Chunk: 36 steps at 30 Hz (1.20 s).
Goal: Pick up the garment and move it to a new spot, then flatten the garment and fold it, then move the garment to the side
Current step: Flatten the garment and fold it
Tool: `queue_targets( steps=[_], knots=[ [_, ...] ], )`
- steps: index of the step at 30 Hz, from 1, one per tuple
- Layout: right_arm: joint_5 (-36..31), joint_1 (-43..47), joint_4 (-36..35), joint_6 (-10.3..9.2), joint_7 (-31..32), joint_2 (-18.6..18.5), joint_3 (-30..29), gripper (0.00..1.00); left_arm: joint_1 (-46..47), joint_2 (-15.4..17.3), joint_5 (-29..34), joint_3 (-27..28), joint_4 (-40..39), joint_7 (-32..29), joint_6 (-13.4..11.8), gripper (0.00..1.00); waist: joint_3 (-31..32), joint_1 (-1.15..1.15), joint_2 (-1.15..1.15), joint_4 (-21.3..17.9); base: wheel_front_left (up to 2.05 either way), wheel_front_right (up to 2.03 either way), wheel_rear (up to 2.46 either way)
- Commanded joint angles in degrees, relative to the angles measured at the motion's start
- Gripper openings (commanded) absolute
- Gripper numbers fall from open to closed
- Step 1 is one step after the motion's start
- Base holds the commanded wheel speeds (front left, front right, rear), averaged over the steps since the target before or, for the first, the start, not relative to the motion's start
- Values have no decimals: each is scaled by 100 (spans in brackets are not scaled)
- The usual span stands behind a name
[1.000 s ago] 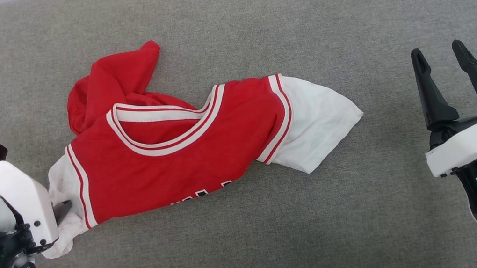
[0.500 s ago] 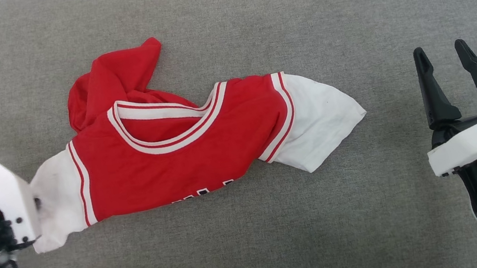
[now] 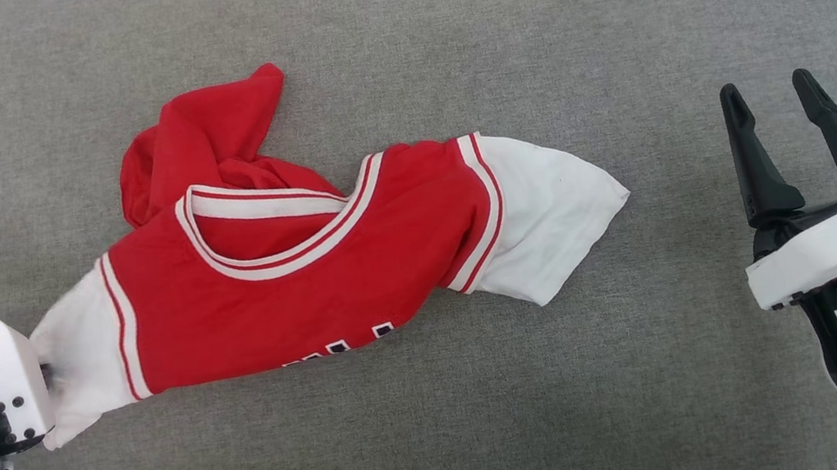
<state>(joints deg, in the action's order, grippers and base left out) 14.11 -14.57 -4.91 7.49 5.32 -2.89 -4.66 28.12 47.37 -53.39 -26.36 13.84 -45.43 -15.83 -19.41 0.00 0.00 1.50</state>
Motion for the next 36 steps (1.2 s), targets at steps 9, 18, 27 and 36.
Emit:
queue_targets(
  steps=[9, 18, 27, 36],
  knots=[
    [-66, 116, -30, 0, 175, -2, 101, 100, 52, -149, 28, 71, 38, 465, 203, 100, 197, 0, 0, 96, 0, 0, 0],
    [-67, 205, -65, 0, 330, -2, 203, 100, -23, -231, 106, -82, 41, 584, 367, 100, 355, 0, 0, 245, 0, 0, 0],
    [-74, 210, -163, 0, 543, -42, 344, 100, 409, -535, 174, -286, 769, 550, 591, 100, 349, 0, 0, 279, 0, 0, 0],
    [-9, 142, -307, 0, 825, -195, 540, 100, 997, -877, 191, -413, 1978, 428, 804, 100, 163, 0, 0, 193, 0, 0, 0]
  ],
)
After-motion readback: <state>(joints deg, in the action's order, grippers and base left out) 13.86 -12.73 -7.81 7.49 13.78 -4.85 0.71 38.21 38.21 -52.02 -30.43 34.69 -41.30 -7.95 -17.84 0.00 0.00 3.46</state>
